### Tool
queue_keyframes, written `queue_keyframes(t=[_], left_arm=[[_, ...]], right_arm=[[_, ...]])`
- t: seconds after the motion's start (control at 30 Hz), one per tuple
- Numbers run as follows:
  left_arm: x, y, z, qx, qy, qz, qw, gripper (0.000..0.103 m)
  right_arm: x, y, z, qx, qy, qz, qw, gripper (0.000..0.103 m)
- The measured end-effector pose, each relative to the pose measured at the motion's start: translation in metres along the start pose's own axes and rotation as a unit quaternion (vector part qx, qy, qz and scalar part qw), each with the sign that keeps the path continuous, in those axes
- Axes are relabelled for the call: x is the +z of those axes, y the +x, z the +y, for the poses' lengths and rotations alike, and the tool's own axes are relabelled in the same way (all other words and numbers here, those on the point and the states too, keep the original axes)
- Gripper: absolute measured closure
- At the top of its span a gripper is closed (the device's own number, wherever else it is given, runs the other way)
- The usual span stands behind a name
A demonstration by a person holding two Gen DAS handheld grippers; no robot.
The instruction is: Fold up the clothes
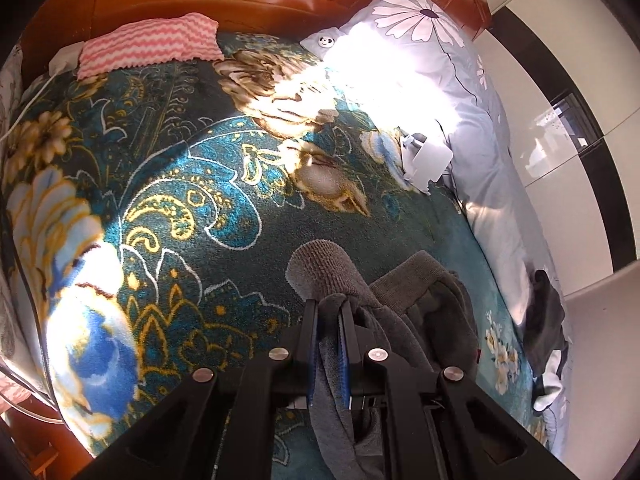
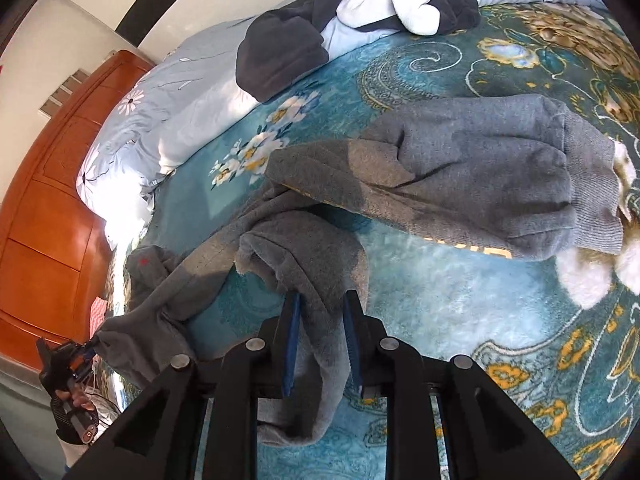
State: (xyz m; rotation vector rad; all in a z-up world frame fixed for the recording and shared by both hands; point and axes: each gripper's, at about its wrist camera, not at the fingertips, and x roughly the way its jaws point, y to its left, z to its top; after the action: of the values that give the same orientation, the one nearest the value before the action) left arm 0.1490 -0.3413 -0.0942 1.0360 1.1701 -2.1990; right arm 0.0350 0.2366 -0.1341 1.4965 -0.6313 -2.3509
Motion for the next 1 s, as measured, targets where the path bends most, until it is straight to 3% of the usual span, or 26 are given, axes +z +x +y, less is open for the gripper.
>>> queue_keyframes(t=[0.13, 0.2, 0.27, 0.5, 0.67, 0.77, 0.9, 1.0], left_arm=[[0.0, 0.001, -0.003, -0.005, 0.001, 0.002, 1.0, 0.094], [0.0, 0.0, -0.005, -0.009, -0.001, 0.003, 1.0, 0.094], [0.0, -0.001, -0.008, -0.014, 0.001, 0.002, 0.9999, 0.094], [-0.002, 0.0, -0.018, -0.03, 0.012, 0.011, 0.9994, 0.094], [-0.004, 0.008, -0.023, -0.05, 0.003, 0.034, 0.9981, 0.094], [-0.006, 0.01, -0.028, -0.041, 0.011, 0.032, 0.9986, 0.094], [-0.007, 0.011, -0.026, -0.045, 0.006, 0.039, 0.9982, 0.094], [-0.007, 0.011, -0.022, -0.043, -0.001, 0.042, 0.9982, 0.094]], right_arm=[[0.011, 0.009, -0.003, -0.005, 0.009, 0.002, 1.0, 0.081], [0.011, 0.005, -0.005, 0.0, 0.018, -0.004, 1.0, 0.097], [0.009, -0.005, -0.009, 0.008, 0.028, -0.018, 0.999, 0.097], [-0.017, -0.112, -0.024, 0.08, 0.091, -0.132, 0.984, 0.098], [-0.019, -0.174, -0.005, 0.051, 0.066, -0.197, 0.977, 0.098], [0.004, -0.154, -0.005, 0.015, 0.058, -0.178, 0.982, 0.098], [0.03, -0.075, -0.033, 0.001, 0.082, -0.093, 0.992, 0.097], [0.039, -0.039, -0.039, -0.01, 0.091, -0.061, 0.994, 0.095]])
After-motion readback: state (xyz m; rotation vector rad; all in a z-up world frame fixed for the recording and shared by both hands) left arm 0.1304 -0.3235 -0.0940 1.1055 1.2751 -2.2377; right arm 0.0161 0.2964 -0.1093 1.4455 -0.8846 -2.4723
